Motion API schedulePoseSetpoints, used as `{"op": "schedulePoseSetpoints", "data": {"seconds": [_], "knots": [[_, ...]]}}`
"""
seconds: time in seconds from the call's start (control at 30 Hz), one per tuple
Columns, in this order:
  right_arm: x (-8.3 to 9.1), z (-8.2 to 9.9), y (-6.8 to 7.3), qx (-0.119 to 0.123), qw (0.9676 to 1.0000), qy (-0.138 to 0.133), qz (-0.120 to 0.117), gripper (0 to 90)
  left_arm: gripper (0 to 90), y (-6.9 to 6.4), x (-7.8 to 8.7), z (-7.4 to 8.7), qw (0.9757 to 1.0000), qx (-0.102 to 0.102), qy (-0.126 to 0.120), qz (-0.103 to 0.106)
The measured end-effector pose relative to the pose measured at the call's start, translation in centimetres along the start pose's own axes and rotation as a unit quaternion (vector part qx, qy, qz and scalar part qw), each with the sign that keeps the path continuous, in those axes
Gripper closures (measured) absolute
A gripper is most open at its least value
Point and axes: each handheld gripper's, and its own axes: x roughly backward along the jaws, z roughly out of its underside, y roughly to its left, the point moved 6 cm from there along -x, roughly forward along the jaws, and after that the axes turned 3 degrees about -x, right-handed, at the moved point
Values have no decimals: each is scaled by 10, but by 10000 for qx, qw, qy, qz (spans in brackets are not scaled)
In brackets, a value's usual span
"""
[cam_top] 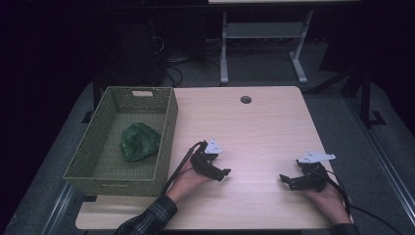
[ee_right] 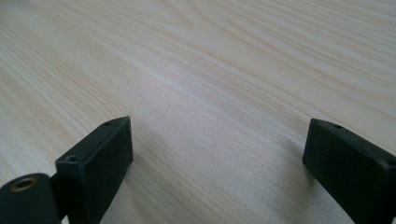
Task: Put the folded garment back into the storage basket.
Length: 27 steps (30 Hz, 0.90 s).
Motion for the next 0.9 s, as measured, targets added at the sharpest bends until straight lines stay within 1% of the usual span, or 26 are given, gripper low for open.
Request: {"op": "schedulePoseSetpoints", "data": {"seconds": [0.1, 0.3, 0.33, 0.9], "knots": [[0, 0, 0, -1, 10000, -1, 0, 81, 134, 0, -2, 2, 10000, 22, 10, -10], [0, 0, 0, -1, 10000, 0, -1, 81, 134, 0, -8, 9, 10000, -30, 47, -71], [0, 0, 0, 1, 10000, 0, -2, 81, 129, 0, -8, 9, 10000, -8, -25, -83], [0, 0, 0, -2, 10000, 1, -8, 81, 129, 1, -8, 10, 10000, -10, -38, -84]]}}
